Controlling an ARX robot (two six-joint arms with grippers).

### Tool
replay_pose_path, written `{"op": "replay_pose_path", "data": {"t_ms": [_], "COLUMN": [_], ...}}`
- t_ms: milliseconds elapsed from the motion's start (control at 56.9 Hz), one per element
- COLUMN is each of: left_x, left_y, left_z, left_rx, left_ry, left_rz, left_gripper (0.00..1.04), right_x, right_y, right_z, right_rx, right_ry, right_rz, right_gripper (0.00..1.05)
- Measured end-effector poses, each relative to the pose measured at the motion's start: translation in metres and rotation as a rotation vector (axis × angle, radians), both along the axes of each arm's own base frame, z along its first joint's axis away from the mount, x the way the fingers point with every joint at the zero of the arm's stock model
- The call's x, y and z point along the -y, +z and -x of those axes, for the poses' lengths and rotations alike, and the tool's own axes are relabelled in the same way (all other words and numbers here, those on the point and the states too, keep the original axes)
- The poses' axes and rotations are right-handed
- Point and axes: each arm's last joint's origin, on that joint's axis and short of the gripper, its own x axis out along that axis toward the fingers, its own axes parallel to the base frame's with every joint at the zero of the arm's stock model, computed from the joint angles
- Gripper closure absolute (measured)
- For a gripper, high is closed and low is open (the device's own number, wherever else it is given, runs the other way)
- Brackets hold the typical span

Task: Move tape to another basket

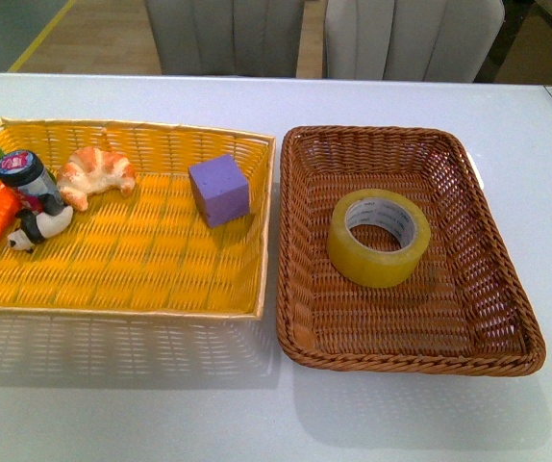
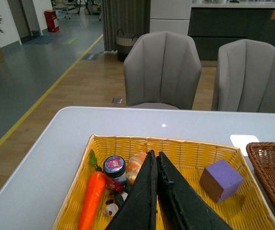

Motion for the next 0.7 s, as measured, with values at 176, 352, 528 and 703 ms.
{"op": "replay_pose_path", "data": {"t_ms": [176,352,528,703], "left_x": [-0.013,-0.014,-0.014,-0.014], "left_y": [0.001,0.004,0.007,0.008], "left_z": [0.013,0.022,0.029,0.036], "left_rx": [0.003,0.012,0.022,0.027], "left_ry": [0.002,0.002,0.002,0.002], "left_rz": [-0.002,-0.001,-0.001,-0.001], "left_gripper": [1.03,1.03,1.03,1.03], "right_x": [0.000,0.000,0.000,0.000], "right_y": [0.000,0.000,0.000,0.000], "right_z": [0.000,0.000,0.000,0.000], "right_rx": [0.000,0.000,0.000,0.000], "right_ry": [-0.001,0.000,0.000,0.000], "right_rz": [0.000,0.000,0.000,0.000], "right_gripper": [0.09,0.09,0.09,0.09]}}
